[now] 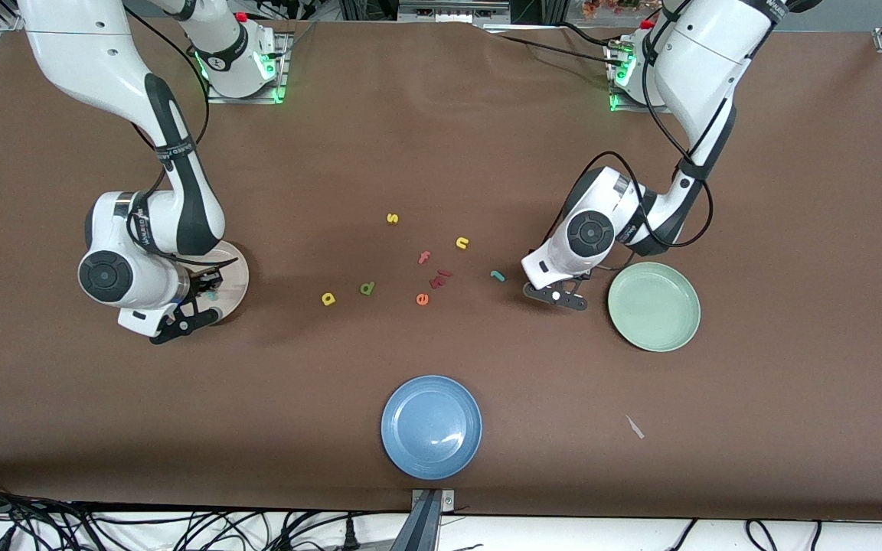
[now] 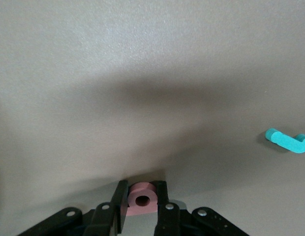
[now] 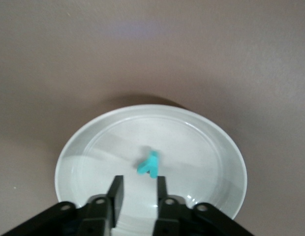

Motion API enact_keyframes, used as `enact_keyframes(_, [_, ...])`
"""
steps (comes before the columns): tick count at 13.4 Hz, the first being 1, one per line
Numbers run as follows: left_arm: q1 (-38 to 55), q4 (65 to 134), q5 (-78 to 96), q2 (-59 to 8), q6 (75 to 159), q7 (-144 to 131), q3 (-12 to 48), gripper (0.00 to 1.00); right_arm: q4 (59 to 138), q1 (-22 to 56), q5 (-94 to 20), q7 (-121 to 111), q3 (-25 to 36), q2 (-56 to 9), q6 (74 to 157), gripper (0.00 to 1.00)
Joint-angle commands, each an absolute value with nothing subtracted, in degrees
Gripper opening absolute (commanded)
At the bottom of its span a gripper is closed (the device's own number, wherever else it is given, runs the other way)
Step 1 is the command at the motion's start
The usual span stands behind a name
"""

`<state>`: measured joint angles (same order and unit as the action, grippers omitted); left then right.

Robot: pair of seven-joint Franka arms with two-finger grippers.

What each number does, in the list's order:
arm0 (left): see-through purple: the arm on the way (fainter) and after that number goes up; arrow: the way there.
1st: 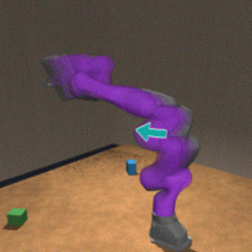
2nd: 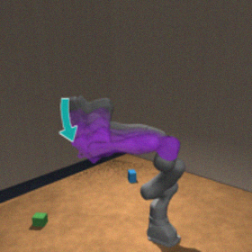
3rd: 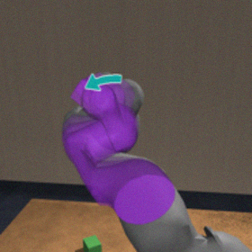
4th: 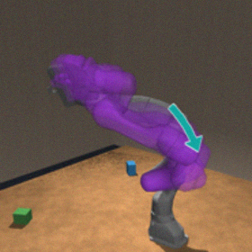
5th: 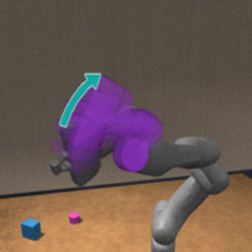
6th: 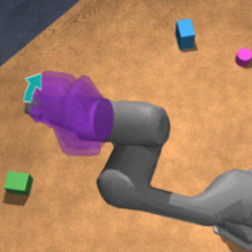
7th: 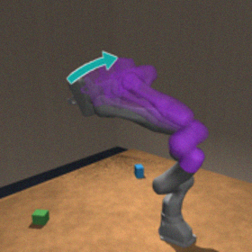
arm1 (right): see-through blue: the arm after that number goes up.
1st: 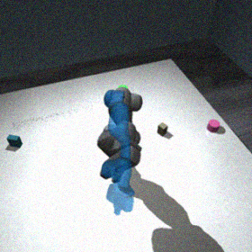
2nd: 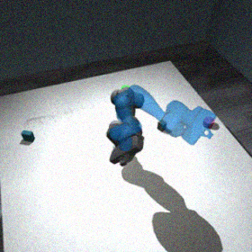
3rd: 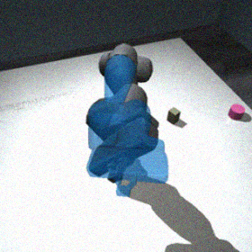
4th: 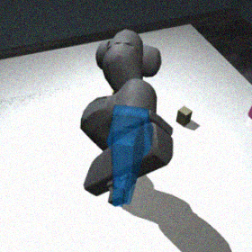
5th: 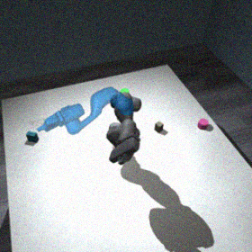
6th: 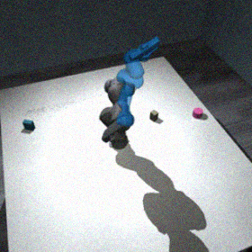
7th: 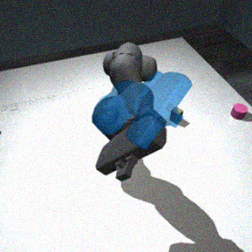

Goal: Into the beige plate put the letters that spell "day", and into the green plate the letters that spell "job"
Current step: 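Drop the teal letter into the beige plate while the left gripper lifts the pink letter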

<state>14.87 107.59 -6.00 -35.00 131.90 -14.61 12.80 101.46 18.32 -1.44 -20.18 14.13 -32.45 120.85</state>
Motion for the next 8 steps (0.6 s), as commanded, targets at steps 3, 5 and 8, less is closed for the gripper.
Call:
enact_keyframes(3, [13.9, 104.6, -9.0, -30.2, 122.6, -11.9, 11.2, 0.02, 98.9, 18.5, -2.0, -19.2, 12.6, -31.8, 117.1, 1.0])
enact_keyframes(5, [10.8, 103.4, -11.5, -29.0, 120.9, -6.7, 11.2, 0.02, 98.9, 18.5, -6.5, -18.0, 10.9, -31.8, 117.2, 1.0])
enact_keyframes(8, [5.2, 103.0, -11.5, -28.5, 119.6, 3.9, 11.2, 0.03, 98.9, 20.0, -7.2, -14.5, 9.0, -32.0, 118.5, 1.0])
